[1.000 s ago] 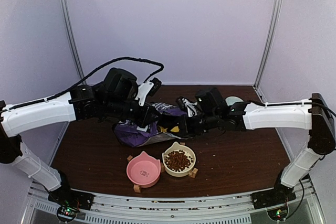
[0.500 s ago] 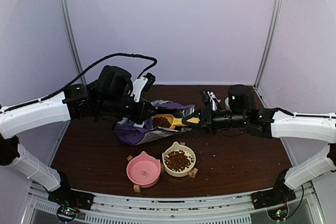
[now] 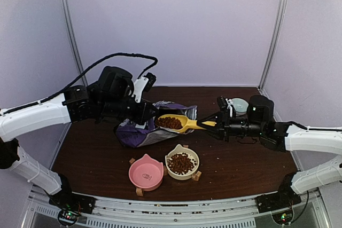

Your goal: Serve the pet food

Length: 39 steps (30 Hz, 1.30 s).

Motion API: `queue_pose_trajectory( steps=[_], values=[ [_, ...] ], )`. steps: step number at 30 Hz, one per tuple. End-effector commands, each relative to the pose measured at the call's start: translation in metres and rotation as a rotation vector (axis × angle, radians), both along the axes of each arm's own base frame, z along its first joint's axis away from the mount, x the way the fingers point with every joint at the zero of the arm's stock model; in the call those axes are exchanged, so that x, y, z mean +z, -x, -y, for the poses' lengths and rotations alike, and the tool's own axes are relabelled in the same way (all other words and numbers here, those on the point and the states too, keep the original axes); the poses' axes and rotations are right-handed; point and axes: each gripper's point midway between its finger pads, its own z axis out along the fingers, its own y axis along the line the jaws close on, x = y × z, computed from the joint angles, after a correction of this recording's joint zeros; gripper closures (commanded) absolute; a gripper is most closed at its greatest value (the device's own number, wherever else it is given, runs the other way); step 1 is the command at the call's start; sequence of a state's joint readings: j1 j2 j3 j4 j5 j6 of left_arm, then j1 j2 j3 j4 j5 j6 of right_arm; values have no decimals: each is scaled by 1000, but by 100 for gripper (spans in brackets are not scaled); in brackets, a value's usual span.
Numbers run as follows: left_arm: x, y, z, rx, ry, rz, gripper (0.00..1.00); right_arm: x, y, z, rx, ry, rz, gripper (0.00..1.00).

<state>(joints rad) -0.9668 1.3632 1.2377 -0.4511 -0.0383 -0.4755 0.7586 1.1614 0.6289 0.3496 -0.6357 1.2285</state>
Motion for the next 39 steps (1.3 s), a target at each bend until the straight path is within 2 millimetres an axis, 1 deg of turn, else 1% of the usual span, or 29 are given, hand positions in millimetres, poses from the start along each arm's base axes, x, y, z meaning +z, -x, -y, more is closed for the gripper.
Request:
queue_pose_trajectory(
  steps=[1, 4, 8, 12, 20, 28, 33, 39],
  values=[
    [12, -15, -14, 93, 30, 33, 100, 29, 3, 8, -3, -101, 47, 88],
    [9, -17, -18, 116, 35, 20, 100, 28, 3, 11, -14, -105, 45, 88],
    [12, -18, -22, 128, 44, 27, 100, 28, 2, 16, -31, -142, 34, 88],
    [11, -18, -25, 136, 46, 25, 100, 31, 2, 17, -33, -163, 35, 88],
    [10, -17, -24, 130, 48, 19, 100, 45, 2, 21, -53, -220, 42, 87],
    [14, -17, -25, 132, 59, 26, 100, 47, 4, 23, -47, -279, 27, 87],
    [15, -18, -27, 137, 62, 27, 100, 46, 6, 23, -39, -267, 31, 87],
    [16, -26, -32, 173, 73, 12, 100, 50, 10, 25, -30, -252, 42, 87]
  ],
)
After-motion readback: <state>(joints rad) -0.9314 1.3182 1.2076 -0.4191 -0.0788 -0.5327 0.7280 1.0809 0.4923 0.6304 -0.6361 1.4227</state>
